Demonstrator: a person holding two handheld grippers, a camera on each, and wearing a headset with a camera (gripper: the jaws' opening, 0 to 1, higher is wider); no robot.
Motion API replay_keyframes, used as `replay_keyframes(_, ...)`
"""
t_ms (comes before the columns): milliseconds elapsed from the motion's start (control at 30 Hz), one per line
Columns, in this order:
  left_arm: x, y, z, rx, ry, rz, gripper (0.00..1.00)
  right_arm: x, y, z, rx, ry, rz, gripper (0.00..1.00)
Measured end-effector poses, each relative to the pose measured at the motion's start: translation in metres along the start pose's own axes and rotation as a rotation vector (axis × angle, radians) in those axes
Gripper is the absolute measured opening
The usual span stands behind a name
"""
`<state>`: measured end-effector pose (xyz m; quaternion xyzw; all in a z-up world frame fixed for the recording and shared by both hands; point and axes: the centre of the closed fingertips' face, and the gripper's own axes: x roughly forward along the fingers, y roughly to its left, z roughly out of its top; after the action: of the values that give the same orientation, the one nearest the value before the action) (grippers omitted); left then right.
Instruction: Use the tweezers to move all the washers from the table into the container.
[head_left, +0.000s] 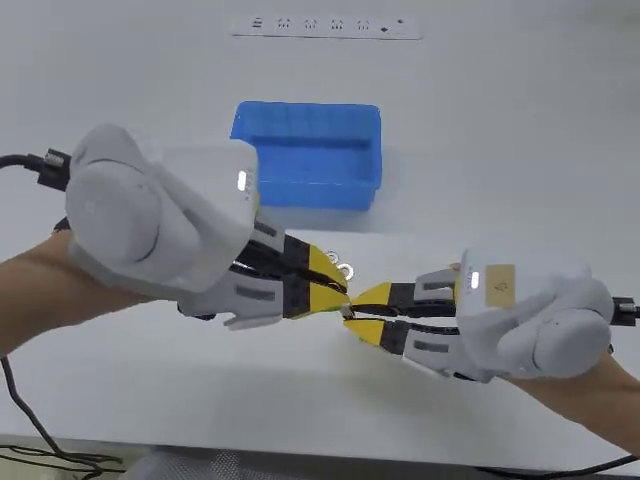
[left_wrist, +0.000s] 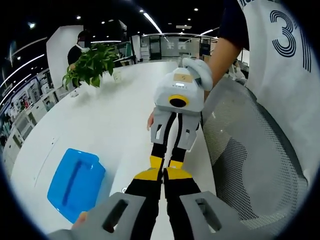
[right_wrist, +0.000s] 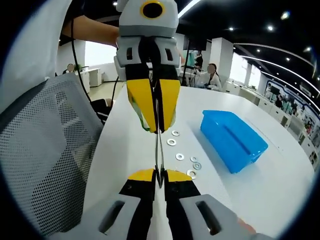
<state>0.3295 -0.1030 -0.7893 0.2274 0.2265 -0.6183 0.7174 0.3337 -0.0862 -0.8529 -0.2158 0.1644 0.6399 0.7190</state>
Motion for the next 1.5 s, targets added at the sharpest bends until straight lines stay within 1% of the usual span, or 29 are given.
replay_keyframes(167, 0.005, 0.0, 0.004, 0.003, -0.019, 0.006, 0.06, -0.001, -0.001, -0.001, -0.007, -0.001, -0.001, 0.08)
replay_keyframes(367, 0.006, 0.0, 0.004, 0.011, -0.015, -0.003, 0.05, -0.001, -0.002, -0.001, -0.012, -0.006, -0.005, 0.1)
replay_keyframes(467, 0.006, 0.001, 0.004, 0.013, -0.012, 0.003, 0.05, -0.001, -0.003, 0.0, -0.006, -0.006, -0.005, 0.11)
replay_keyframes(533, 0.005, 0.001, 0.004, 0.01, -0.013, 0.003, 0.05, 0.0, -0.003, 0.001, -0.001, -0.009, 0.002, 0.11)
replay_keyframes(600, 0.005, 0.002, 0.003, 0.01, -0.013, 0.005, 0.05, 0.001, -0.003, 0.002, -0.017, -0.005, 0.011, 0.12)
replay_keyframes(667, 0.005, 0.002, 0.004, 0.01, -0.013, 0.005, 0.05, 0.001, -0.003, 0.002, -0.011, -0.003, 0.022, 0.12)
replay_keyframes(733, 0.006, 0.002, 0.004, 0.013, -0.013, 0.006, 0.05, 0.001, -0.003, 0.002, -0.025, 0.002, 0.031, 0.11)
replay_keyframes(833, 0.007, 0.002, 0.005, 0.016, -0.013, 0.0, 0.05, 0.002, -0.002, 0.002, -0.053, 0.019, 0.051, 0.11)
replay_keyframes(900, 0.008, 0.002, 0.006, 0.014, -0.017, -0.001, 0.05, 0.003, -0.001, 0.001, -0.055, 0.028, 0.062, 0.09)
replay_keyframes(933, 0.008, 0.002, 0.007, 0.014, -0.022, 0.001, 0.05, 0.003, -0.001, 0.001, -0.062, 0.032, 0.065, 0.09)
replay_keyframes(1067, 0.013, 0.001, 0.011, 0.002, -0.048, -0.003, 0.05, 0.0, -0.001, -0.001, -0.035, 0.027, 0.069, 0.08)
replay_keyframes(1167, 0.017, -0.001, 0.014, 0.0, -0.067, -0.006, 0.06, -0.002, -0.001, -0.002, -0.031, 0.028, 0.071, 0.08)
replay_keyframes(1267, 0.018, -0.001, 0.015, -0.01, -0.089, -0.008, 0.06, -0.003, 0.0, -0.003, -0.033, 0.029, 0.072, 0.08)
replay_keyframes(1367, 0.017, 0.001, 0.015, -0.024, -0.112, 0.003, 0.06, -0.003, -0.001, -0.003, -0.027, 0.027, 0.074, 0.08)
replay_keyframes(1433, 0.016, 0.003, 0.015, -0.03, -0.116, 0.018, 0.05, -0.002, -0.002, -0.002, -0.023, 0.028, 0.073, 0.08)
replay_keyframes(1467, 0.016, 0.004, 0.015, -0.022, -0.113, 0.022, 0.05, -0.002, -0.003, -0.002, -0.027, 0.03, 0.069, 0.08)
replay_keyframes(1500, 0.015, 0.002, 0.015, -0.024, -0.111, 0.016, 0.05, -0.002, -0.005, -0.002, -0.026, 0.033, 0.063, 0.08)
